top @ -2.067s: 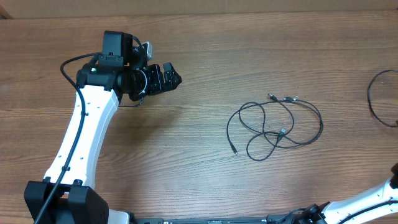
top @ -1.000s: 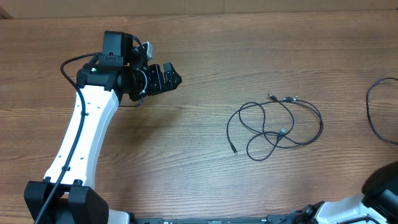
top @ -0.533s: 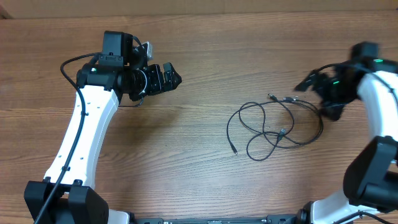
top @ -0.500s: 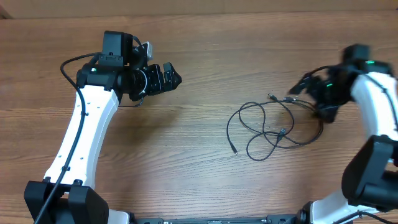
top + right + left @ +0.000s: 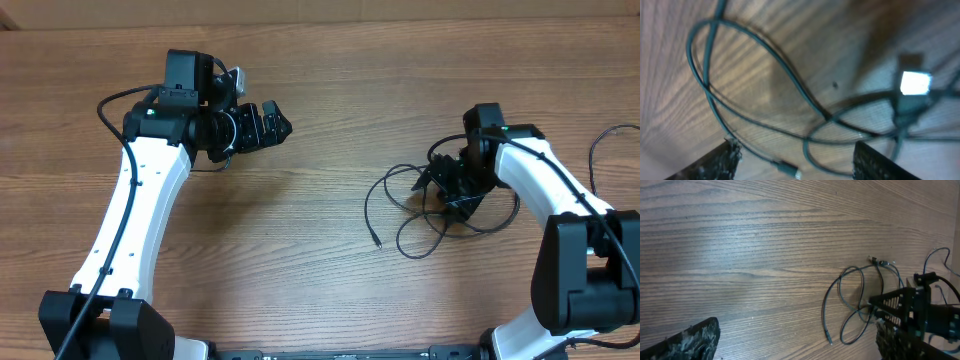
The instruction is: Untangle cables
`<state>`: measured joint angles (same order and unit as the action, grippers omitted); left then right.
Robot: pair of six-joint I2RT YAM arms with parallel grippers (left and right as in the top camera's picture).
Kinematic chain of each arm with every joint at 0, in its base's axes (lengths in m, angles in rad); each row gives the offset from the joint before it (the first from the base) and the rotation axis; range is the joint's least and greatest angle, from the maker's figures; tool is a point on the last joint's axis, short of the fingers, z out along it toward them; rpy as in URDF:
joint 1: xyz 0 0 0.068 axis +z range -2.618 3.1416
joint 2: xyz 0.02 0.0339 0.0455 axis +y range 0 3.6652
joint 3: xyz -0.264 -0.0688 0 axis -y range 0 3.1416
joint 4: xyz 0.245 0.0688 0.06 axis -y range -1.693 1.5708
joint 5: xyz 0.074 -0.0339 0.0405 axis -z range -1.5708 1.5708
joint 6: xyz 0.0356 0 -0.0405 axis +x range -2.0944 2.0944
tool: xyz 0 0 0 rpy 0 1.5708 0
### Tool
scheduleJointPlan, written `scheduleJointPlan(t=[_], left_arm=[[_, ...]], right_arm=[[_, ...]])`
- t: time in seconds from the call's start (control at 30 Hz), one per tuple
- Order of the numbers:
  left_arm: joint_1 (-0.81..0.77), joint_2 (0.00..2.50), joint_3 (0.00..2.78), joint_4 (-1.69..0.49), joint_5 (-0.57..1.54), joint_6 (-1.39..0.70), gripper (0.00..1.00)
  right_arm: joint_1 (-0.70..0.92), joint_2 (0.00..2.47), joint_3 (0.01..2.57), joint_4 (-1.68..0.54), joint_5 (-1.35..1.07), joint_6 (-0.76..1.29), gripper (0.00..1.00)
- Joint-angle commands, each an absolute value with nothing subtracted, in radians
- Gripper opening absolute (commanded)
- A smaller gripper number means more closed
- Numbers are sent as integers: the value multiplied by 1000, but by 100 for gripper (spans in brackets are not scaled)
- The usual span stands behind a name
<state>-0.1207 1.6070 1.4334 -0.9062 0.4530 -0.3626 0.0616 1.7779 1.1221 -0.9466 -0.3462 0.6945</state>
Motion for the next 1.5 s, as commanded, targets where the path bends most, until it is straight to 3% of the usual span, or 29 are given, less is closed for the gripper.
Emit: scheduleJointPlan(t=[0.0,0.1,0.2,0.4,0.53,0.8,1.03,1.23,1.47], left_arm=[[-125,1615,1434,-905,461,-344,99],[-125,1615,1434,-905,461,-344,100],[-125,1615,1434,-905,461,-344,100],[-125,1615,1434,-905,461,-344,99],[-125,1615,1434,-905,461,-344,99],[-125,1615,1434,-905,461,-344,99],[-125,1615,1434,-905,461,-344,99],[-125,1615,1434,-905,461,-344,100],[-125,1615,1434,-905,461,-344,99]], right_arm=[[78,1779,1091,-856,-272,646,77],[107,1779,1063,-768,-197,388,86],[128,1779,1032,-720,-71,262,86],[129,1779,1021,-697,-53,136,78],[129,1778,1033,-722,-53,96,90],[150,1729,1161,-874,-96,95,87],[236,1707,1154,-883,-222,-91,86],[300,1714,1033,-773,-99,-188,86],[302,1714,908,-644,-81,-188,64]])
